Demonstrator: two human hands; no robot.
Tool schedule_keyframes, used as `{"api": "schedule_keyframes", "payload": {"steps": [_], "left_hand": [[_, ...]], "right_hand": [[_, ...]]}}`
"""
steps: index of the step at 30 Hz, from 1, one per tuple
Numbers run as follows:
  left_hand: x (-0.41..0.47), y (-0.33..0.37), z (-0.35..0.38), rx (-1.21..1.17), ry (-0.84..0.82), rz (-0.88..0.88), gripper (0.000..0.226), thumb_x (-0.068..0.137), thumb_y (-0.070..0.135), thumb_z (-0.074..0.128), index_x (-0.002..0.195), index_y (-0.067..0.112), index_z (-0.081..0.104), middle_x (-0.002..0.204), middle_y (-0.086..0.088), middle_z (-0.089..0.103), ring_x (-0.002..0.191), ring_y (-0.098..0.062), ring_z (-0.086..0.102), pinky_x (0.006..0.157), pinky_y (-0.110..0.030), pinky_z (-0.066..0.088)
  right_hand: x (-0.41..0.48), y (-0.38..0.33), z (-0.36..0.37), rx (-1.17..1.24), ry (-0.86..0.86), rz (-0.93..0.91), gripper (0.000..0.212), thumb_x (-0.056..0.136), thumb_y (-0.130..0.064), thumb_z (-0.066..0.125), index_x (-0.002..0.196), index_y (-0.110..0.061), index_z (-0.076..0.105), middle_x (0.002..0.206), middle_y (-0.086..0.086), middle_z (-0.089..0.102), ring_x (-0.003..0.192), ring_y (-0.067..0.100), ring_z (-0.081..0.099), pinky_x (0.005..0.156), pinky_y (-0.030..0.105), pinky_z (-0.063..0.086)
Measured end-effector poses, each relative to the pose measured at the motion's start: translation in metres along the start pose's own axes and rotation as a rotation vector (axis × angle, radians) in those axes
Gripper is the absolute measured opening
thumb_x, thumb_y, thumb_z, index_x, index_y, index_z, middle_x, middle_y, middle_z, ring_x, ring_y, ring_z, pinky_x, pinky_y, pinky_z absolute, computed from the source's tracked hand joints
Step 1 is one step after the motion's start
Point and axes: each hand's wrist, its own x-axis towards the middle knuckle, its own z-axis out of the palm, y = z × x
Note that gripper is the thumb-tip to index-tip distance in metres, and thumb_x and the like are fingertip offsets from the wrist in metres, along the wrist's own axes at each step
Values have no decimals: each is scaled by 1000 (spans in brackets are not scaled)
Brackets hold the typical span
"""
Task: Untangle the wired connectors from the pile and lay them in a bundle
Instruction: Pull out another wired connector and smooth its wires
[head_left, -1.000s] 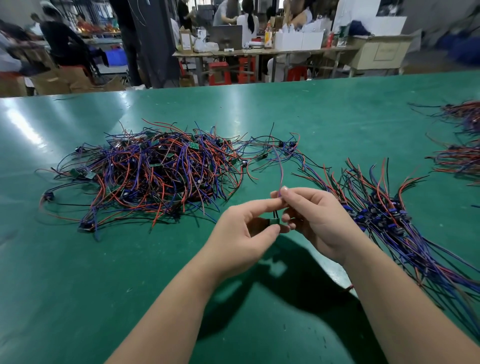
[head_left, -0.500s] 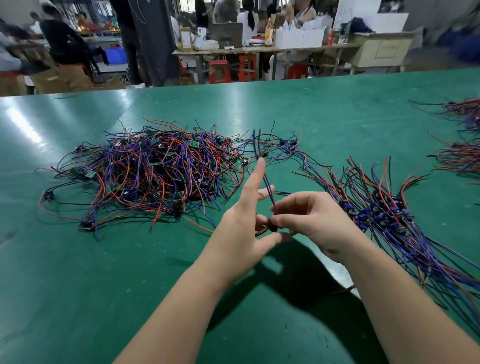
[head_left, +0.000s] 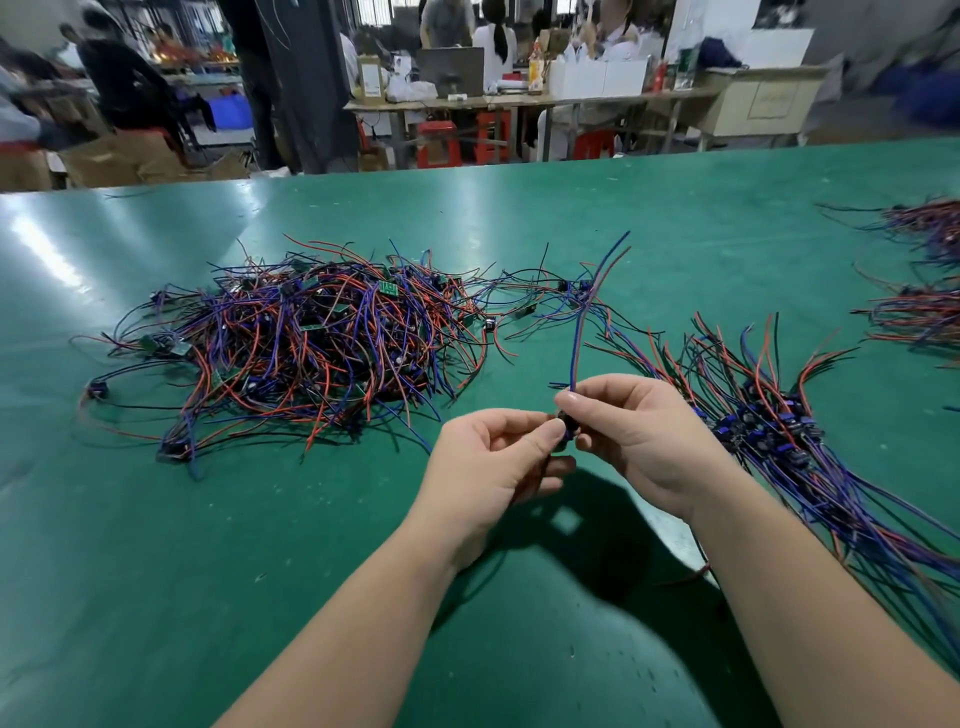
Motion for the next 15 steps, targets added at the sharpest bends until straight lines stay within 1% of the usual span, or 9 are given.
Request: {"api": "schedule_keyframes", "payload": {"steps": [2,4,6,8,10,11,13,15], "left_hand": [[-1,-3,2,12,-1,-28,16,77,20,72,84,6,67,74,-6,73,62,-12,69,56,-21,55],[-2,-6,5,16,-5,-69,26,69,28,73,84,6,68,79,-7,74,66,-12,70,56,-21,54],[-2,-7,8,7,-30,-100,22,74,25,72,84,6,69,81,-7,75,67,-10,69,56,-20,54],[-2,-7,9,11,-36,-127,13,82,18,70,84,5,67,74,-6,72,62,-8,67,55,-19,53],[-3,-6,8,41,-67,-161,10,84,14,68,82,6,63,68,-5,70,60,-9,67,54,-19,54],[-5,-5,8,60,-103,-188,9,85,14,68,82,6,63,68,-5,70,62,-10,69,54,-19,54],[-10,-5,10,100,-202,-245,9,86,13,67,80,9,62,70,-4,71,64,-12,70,54,-20,54],[-15,-8,15,144,-301,-297,12,88,14,66,78,10,59,69,-2,70,63,-11,69,54,-20,54]], "right_hand": [[1,1,-1,-32,16,14,7,58,-17,74,58,-11,69,57,3,63,49,9,56,47,15,46],[1,0,-3,-73,-4,38,8,56,-19,75,56,-12,70,55,3,62,47,9,54,47,15,46],[1,0,-4,-109,-20,58,11,53,-20,76,55,-11,70,54,4,61,46,10,53,46,16,45],[1,0,-4,-141,6,58,13,52,-19,76,57,-10,69,54,3,61,46,9,53,46,16,43],[3,-2,-6,-119,73,25,15,55,-17,75,65,-7,67,53,1,62,47,7,54,46,14,41],[4,-4,-8,-75,120,5,14,59,-14,74,68,-6,66,53,1,62,47,6,55,44,13,41],[6,-11,-16,17,230,-31,8,70,-6,72,69,-6,64,52,0,63,45,6,57,42,12,40],[8,-17,-27,72,334,-78,10,78,-1,68,70,-6,64,51,1,64,45,6,58,40,13,40]]}}
